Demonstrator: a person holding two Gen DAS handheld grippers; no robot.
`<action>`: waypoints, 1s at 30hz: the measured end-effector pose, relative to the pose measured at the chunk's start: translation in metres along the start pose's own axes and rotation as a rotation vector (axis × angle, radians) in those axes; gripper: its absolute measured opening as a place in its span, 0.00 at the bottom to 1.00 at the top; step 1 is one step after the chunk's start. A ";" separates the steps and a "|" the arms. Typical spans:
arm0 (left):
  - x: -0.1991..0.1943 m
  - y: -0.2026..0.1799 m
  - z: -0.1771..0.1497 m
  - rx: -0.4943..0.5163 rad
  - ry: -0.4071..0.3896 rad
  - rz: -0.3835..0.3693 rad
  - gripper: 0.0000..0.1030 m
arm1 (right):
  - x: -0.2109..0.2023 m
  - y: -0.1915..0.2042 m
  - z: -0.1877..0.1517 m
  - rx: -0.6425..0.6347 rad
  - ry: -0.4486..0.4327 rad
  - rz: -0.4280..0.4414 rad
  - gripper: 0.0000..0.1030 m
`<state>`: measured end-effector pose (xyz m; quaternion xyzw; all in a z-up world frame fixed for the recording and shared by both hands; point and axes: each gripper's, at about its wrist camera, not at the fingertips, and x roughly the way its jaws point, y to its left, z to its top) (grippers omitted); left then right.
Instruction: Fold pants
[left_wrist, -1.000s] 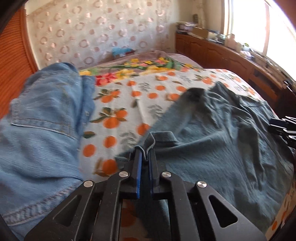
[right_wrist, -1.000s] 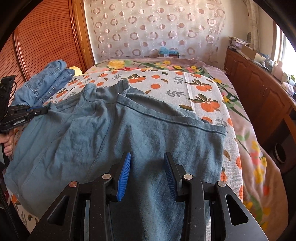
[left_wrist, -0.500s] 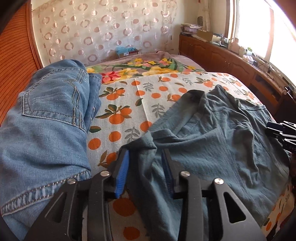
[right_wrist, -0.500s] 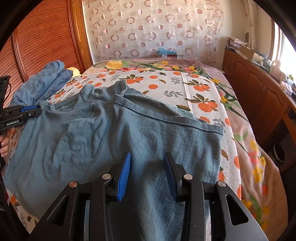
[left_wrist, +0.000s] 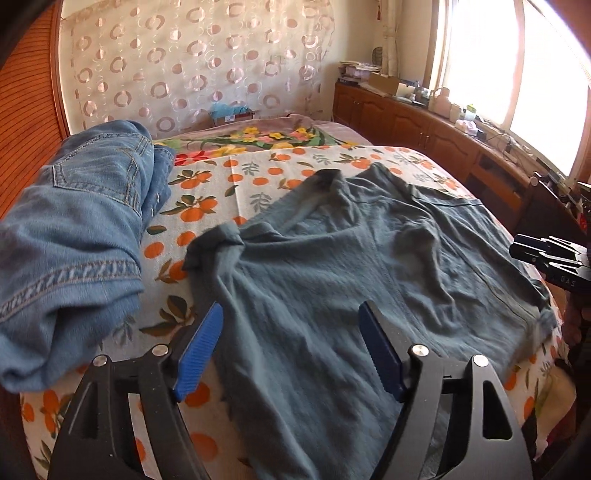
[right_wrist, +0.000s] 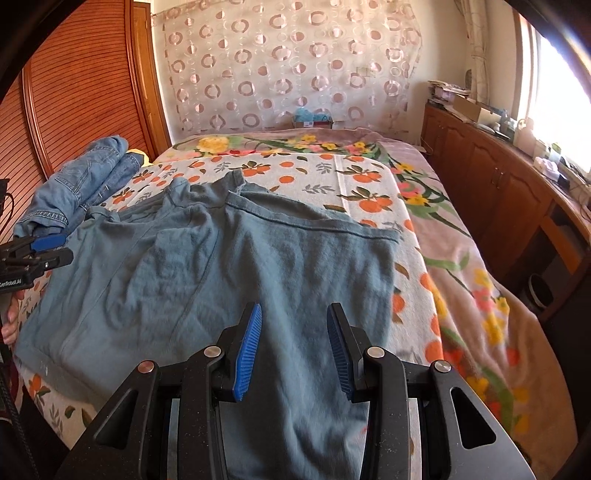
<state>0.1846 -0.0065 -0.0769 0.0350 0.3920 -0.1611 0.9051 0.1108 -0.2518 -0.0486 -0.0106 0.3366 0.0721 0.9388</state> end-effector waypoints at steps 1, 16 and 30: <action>-0.002 -0.002 -0.003 0.003 -0.001 -0.001 0.75 | -0.003 0.000 -0.003 0.004 -0.001 -0.002 0.37; -0.037 -0.040 -0.041 0.034 -0.027 0.011 0.75 | -0.051 -0.004 -0.052 0.052 -0.018 -0.012 0.46; -0.063 -0.051 -0.062 0.025 -0.041 0.006 0.75 | -0.078 -0.009 -0.082 0.100 0.004 -0.020 0.46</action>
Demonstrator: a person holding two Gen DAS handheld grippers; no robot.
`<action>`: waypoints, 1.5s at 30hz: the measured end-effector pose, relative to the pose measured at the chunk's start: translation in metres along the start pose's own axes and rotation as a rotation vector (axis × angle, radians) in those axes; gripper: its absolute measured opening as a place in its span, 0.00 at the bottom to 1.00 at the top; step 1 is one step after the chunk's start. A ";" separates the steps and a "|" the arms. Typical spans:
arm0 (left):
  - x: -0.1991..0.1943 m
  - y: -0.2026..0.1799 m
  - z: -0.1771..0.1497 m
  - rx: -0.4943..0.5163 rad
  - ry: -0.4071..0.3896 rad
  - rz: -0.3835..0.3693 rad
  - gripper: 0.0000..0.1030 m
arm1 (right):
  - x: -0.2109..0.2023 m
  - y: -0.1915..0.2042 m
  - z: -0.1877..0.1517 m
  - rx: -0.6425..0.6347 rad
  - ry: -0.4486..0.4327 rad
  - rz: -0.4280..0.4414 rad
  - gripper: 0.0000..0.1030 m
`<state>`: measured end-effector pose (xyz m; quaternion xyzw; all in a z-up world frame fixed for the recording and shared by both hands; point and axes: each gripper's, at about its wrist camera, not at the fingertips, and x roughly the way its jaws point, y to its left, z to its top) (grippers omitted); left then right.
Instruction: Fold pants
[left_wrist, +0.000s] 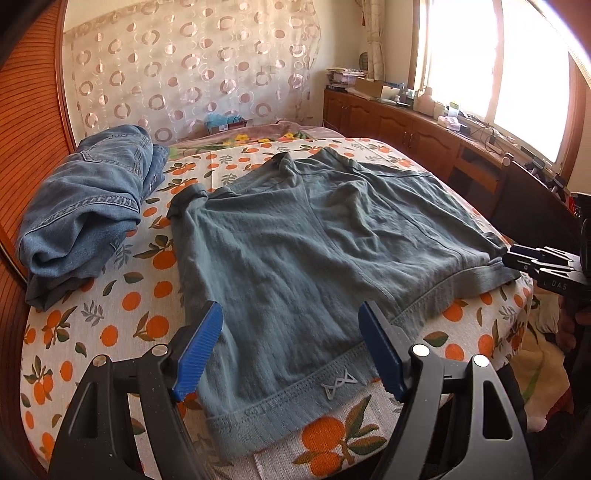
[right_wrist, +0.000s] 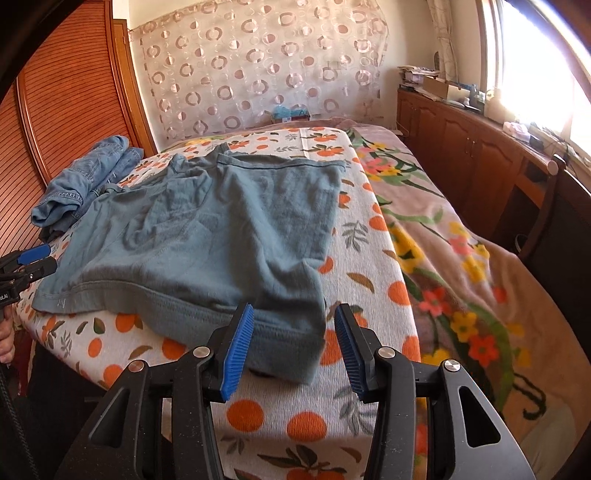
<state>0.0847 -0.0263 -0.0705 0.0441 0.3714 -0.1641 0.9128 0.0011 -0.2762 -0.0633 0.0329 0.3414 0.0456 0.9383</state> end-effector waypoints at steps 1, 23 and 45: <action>0.000 -0.001 -0.001 -0.001 0.000 -0.003 0.75 | 0.000 -0.001 -0.001 0.002 0.005 0.003 0.46; 0.001 0.009 -0.015 -0.034 0.024 -0.005 0.75 | -0.004 -0.002 0.011 -0.004 0.013 0.062 0.09; -0.025 0.067 -0.031 -0.150 -0.012 0.067 0.75 | 0.006 0.146 0.064 -0.263 -0.087 0.388 0.08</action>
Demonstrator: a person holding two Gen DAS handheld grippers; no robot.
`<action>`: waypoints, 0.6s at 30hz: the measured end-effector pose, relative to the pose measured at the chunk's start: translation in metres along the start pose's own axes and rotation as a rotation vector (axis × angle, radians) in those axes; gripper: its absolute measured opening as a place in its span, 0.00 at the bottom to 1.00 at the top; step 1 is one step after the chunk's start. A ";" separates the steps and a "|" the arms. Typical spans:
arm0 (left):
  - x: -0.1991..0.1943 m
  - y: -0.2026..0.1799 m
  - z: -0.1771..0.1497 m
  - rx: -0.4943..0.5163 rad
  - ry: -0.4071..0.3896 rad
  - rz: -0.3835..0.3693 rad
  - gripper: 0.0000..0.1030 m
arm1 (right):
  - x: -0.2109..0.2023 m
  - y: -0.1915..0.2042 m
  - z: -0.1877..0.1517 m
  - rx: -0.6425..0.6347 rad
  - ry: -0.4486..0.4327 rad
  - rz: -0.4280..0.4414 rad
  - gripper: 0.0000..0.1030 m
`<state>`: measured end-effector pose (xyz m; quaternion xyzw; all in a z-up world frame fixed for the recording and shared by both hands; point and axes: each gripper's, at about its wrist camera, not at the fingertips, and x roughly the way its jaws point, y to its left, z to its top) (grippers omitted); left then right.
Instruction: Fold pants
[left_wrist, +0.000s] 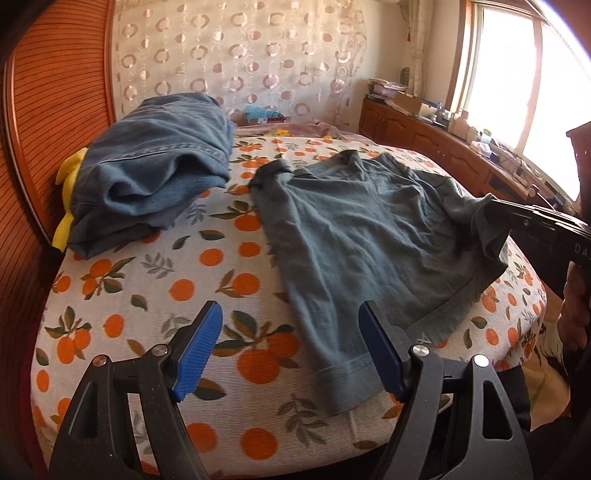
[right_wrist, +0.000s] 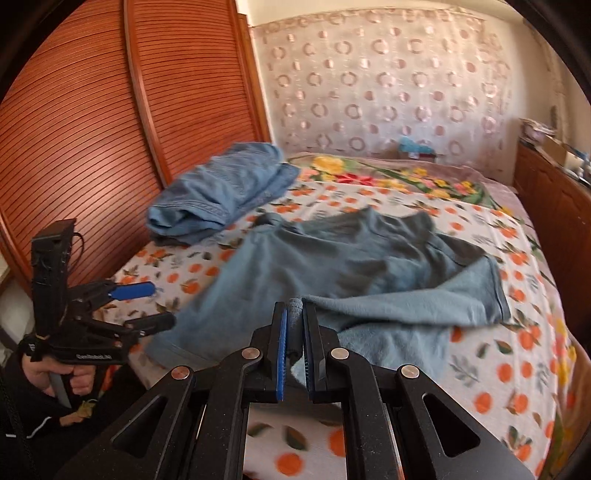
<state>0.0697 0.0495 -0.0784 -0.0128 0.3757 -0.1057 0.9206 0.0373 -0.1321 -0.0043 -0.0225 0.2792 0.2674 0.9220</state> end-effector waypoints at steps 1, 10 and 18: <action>-0.002 0.003 0.000 -0.005 -0.003 0.003 0.75 | 0.004 0.005 0.003 -0.011 -0.001 0.016 0.08; -0.014 0.028 -0.003 -0.055 -0.029 0.039 0.75 | 0.046 0.039 0.020 -0.081 0.029 0.146 0.08; -0.014 0.034 -0.004 -0.060 -0.032 0.035 0.75 | 0.079 0.022 0.008 -0.062 0.114 0.128 0.16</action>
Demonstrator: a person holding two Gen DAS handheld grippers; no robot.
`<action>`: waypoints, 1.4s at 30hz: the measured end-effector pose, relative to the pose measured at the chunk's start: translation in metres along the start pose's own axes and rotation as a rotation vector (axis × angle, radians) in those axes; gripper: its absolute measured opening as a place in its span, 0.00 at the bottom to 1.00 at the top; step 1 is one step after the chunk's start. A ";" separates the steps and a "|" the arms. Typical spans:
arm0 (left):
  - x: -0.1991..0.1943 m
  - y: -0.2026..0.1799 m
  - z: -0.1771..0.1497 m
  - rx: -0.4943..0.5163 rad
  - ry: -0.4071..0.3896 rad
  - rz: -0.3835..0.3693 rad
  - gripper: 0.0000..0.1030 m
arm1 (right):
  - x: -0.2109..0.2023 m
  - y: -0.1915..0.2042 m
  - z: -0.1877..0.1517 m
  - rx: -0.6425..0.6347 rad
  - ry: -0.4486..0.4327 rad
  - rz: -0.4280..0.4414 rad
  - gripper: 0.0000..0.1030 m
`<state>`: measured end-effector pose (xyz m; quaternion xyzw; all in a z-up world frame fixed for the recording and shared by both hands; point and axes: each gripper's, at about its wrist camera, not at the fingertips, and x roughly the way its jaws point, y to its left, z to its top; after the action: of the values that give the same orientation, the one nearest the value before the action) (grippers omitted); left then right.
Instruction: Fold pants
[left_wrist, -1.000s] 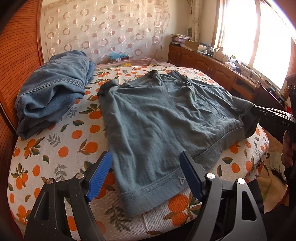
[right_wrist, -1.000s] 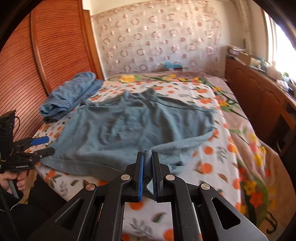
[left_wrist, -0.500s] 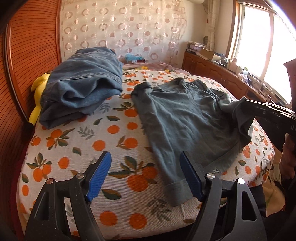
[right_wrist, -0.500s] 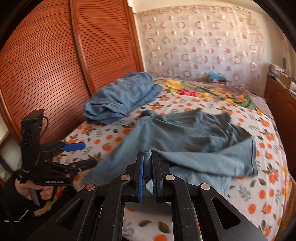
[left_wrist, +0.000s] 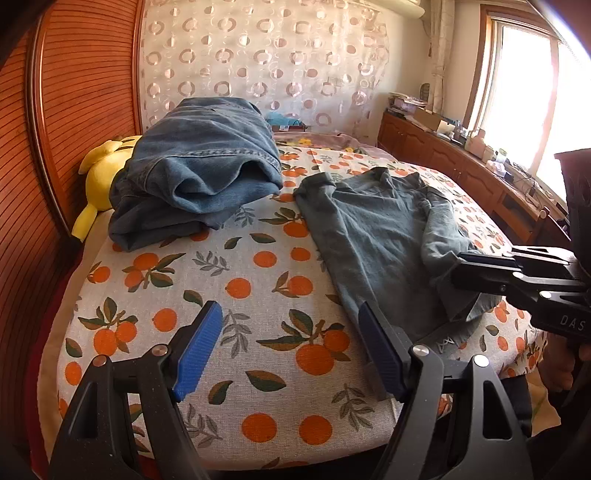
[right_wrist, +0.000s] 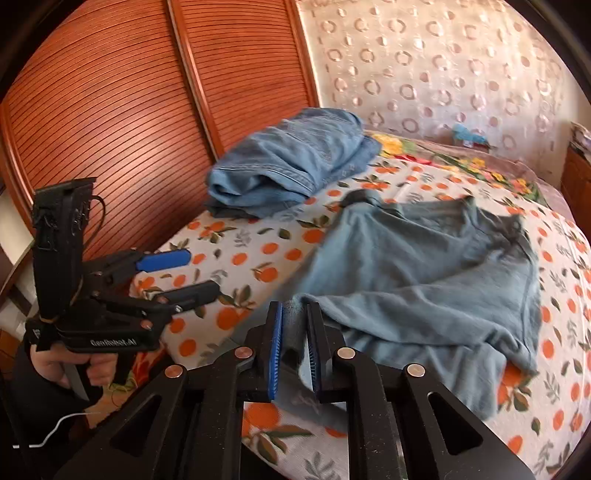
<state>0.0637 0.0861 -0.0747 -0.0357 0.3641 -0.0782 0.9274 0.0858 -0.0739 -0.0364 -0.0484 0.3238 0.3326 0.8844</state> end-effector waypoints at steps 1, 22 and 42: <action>0.000 -0.002 0.000 0.003 0.000 -0.003 0.75 | -0.001 -0.002 0.000 0.003 -0.003 -0.005 0.17; 0.032 -0.065 0.006 0.118 0.066 -0.165 0.63 | -0.028 -0.127 -0.041 0.166 0.007 -0.318 0.39; 0.041 -0.075 -0.006 0.160 0.110 -0.219 0.29 | 0.003 -0.136 -0.034 0.096 0.070 -0.355 0.10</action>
<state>0.0803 0.0053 -0.0975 0.0034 0.4010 -0.2096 0.8918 0.1533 -0.1874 -0.0831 -0.0743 0.3563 0.1535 0.9187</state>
